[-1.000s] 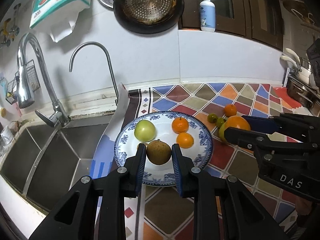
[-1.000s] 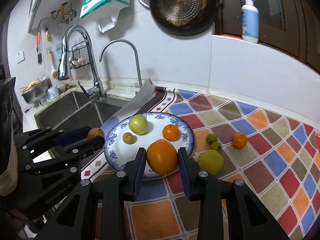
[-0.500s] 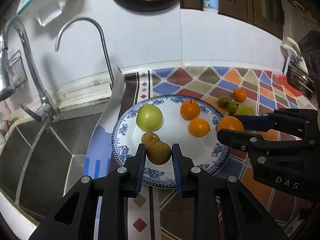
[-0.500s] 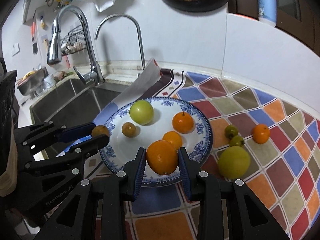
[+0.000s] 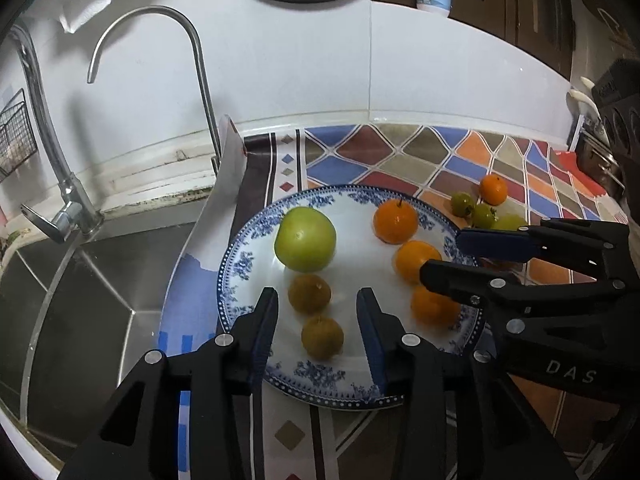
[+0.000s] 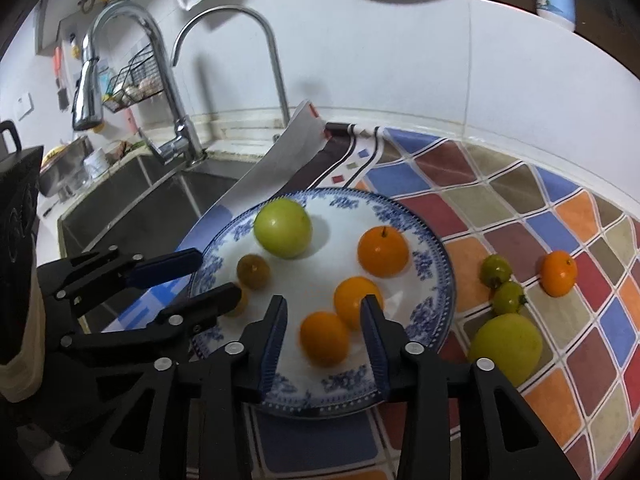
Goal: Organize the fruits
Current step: 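Open both tools to drop the fruit and orange onto the plate, then move both open tools back toward the remaining fruits on the cloth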
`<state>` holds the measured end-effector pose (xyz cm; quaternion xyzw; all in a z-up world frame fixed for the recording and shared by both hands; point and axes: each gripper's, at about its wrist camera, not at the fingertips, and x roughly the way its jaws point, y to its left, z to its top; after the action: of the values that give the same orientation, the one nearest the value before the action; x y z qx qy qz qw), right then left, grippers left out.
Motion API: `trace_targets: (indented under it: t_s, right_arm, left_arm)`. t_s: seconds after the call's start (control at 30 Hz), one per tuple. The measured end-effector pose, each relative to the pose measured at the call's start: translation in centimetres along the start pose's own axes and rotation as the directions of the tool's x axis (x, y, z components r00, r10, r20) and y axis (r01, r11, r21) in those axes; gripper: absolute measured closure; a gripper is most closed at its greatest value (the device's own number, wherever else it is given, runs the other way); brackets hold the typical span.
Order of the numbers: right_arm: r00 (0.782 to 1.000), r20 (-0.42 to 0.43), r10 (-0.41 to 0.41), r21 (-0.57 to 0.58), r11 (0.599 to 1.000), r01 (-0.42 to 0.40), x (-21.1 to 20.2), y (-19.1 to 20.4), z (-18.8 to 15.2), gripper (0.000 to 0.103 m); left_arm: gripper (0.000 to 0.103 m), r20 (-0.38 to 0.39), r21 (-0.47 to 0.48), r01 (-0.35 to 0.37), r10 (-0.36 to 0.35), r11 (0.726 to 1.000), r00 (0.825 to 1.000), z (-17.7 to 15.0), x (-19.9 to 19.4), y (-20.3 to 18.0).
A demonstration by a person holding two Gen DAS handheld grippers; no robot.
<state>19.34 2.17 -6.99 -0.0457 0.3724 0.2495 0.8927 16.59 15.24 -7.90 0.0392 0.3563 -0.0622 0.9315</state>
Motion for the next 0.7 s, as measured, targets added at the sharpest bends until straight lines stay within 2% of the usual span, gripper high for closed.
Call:
trace_targets:
  t_s: [0.23,0.5,0.7]
  right_arm:
    - [0.998,0.038,-0.046,0.024,0.999,0.045,-2.1,-0.9,-0.2,0.061]
    - [0.988,0.099,-0.114,0.052,0.993,0.109,-6.3,-2.2,-1.1,0.05]
    - [0.978,0.136,-0.158,0.069,0.986,0.15,-9.1,-3.8,-2.0,0.05]
  left_arm:
    - [0.053,0.043,0.007,-0.027,0.027,1.0,0.999,0.0,-2.2,-0.8]
    - [0.036,0.107,0.017,-0.064,0.062,0.998,0.992,0.2,-5.5,-3.1]
    - [0.031,0.145,0.02,-0.076,0.073,0.997,0.987,0.4,-7.2,-5.5]
